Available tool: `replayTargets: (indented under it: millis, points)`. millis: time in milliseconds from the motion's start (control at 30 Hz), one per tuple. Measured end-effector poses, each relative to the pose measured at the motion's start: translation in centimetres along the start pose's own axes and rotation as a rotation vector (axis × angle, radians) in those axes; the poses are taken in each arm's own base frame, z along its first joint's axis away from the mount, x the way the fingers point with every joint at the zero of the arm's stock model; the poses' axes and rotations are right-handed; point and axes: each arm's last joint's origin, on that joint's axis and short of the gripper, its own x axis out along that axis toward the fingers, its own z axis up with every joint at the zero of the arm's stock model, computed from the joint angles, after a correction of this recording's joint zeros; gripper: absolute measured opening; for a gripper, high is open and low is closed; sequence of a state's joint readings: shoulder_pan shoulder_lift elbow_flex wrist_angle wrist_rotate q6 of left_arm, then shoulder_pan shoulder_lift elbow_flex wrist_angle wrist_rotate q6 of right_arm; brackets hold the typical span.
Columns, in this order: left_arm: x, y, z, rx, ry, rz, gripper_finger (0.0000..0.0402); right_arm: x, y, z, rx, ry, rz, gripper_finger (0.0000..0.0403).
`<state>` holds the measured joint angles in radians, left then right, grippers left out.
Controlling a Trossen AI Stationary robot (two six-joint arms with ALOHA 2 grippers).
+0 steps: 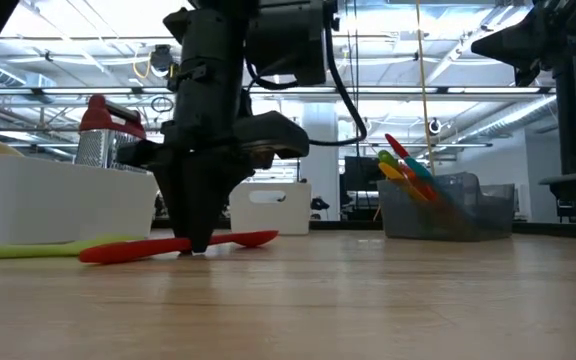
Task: Pick & Place Kitchen Items
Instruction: Put the red serving spoon into the top white bin
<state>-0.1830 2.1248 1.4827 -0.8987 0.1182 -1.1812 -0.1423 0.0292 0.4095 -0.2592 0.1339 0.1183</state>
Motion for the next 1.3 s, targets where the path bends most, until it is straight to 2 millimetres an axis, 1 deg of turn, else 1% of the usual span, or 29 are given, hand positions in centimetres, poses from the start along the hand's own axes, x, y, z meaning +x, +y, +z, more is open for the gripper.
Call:
replayTargets:
  millis: [100,200,267,400,533,733,900,1100,1167,1300]
  points:
    - [-0.8,-0.2,0.3,-0.011,0.031,-0.014,0.0023,0.0,0.0,0.0,0.0,0.0,0.0,0.0004]
    - [-1.6,-0.5,0.6,-0.009,0.023,-0.047,0.0017,0.0,0.0,0.0,-0.007,0.0,0.0,0.0004]
    - [-2.6,-0.7,0.8,-0.008,0.012,-0.106,0.0017,0.0,0.0,0.0,-0.008,0.0,0.0,0.0004]
    - [-5.4,-0.8,1.3,0.013,-0.009,-0.237,0.0017,0.0,0.0,0.0,-0.008,0.0,-0.001,0.0004]
    - [-7.4,-0.7,1.6,0.052,-0.048,-0.325,0.0017,0.0,0.0,0.0,-0.009,0.0,0.0,0.0004]
    - [-11.3,0.5,2.5,0.078,-0.11,-0.458,0.0017,0.0,0.0,0.0,-0.011,0.001,0.0,0.0004]
    - [-15.2,1.5,3.7,0.066,-0.217,-0.625,0.0017,0.0,0.0,0.0,-0.011,0.001,0.002,0.0004]
    - [-18.9,3.6,6.4,-0.018,-0.364,-0.785,0.0017,0.0,0.0,0.0,-0.011,0.003,0.003,0.0004]
    - [-19.7,4.6,7.4,-0.057,-0.389,-0.804,0.0017,0.0,0.0,0.0,-0.012,0.004,0.002,0.0004]
    - [-20.3,6.8,9.7,-0.138,-0.406,-0.814,0.0017,0.0,0.0,-0.1,-0.012,0.009,0.003,0.0004]
